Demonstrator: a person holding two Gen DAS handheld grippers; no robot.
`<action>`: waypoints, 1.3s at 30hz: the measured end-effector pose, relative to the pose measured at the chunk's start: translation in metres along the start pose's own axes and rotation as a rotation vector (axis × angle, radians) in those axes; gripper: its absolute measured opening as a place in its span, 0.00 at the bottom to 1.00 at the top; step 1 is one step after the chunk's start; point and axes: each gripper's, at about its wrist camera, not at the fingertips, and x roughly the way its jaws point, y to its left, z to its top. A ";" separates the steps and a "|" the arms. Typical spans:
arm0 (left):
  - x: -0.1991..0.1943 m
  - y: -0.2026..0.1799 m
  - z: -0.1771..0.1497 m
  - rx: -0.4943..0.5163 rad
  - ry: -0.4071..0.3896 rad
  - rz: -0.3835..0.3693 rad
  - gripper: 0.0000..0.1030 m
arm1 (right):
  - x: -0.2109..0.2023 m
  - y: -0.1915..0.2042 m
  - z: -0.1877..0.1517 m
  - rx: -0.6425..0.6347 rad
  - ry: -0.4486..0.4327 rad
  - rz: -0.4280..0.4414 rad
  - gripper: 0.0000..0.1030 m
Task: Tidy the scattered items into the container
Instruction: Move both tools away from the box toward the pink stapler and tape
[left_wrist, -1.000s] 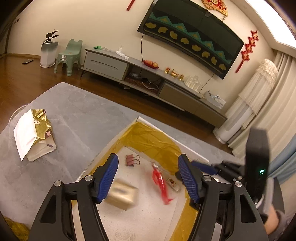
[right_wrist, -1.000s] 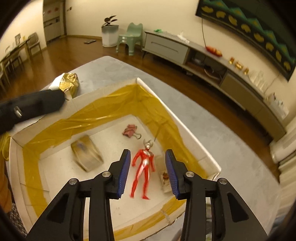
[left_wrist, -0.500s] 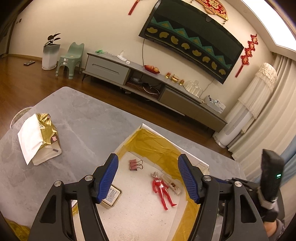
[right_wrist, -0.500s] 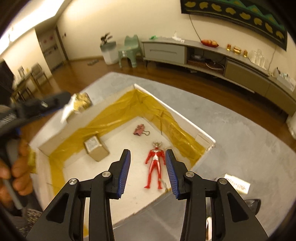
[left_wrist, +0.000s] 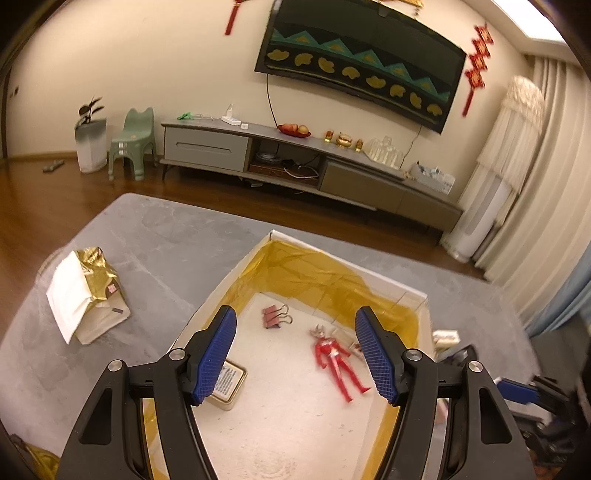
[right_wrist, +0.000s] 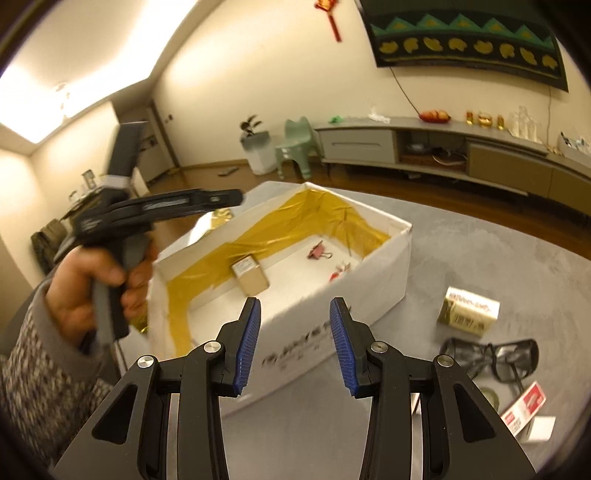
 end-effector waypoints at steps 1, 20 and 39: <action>0.001 -0.003 -0.002 0.014 0.005 0.014 0.66 | -0.004 -0.001 -0.005 0.008 -0.020 0.012 0.40; -0.024 -0.094 -0.018 0.217 -0.005 0.052 0.66 | -0.059 -0.030 -0.019 0.080 -0.036 0.022 0.41; -0.015 -0.219 -0.058 0.374 0.037 -0.123 0.66 | -0.159 -0.090 -0.027 0.199 -0.165 -0.112 0.41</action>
